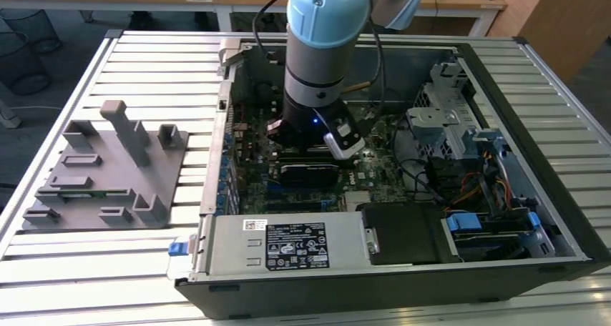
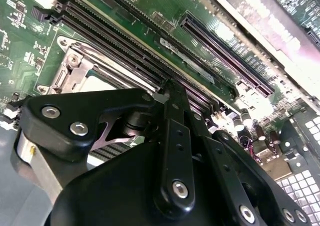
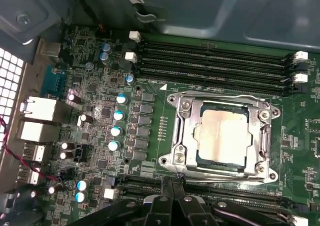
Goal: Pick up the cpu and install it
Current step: 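Install the second cpu locking lever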
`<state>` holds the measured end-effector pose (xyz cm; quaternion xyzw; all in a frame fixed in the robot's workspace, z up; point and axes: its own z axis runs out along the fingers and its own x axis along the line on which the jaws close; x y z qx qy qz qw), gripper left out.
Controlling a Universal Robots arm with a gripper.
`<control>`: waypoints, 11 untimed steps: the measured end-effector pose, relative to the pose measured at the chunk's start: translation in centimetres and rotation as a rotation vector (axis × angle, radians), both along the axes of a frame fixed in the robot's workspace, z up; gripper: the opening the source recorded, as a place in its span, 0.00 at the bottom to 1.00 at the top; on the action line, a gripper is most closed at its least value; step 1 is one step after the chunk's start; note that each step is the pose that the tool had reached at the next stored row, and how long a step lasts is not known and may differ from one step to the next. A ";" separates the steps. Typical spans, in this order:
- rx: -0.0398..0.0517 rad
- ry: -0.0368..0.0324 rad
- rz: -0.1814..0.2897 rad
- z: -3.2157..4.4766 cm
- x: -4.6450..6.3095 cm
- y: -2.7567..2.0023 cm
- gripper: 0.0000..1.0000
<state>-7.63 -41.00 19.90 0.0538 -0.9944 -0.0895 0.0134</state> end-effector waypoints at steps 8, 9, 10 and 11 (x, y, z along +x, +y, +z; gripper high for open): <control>0.0181 -0.0002 0.000 -0.23 -0.5 0.01 0.11; 0.0190 -0.0002 0.000 -0.26 -0.5 0.00 0.11; 0.0197 -0.0001 0.000 -0.30 -0.5 0.00 0.11; 0.0205 -0.0001 0.000 -0.33 -0.5 0.00 0.11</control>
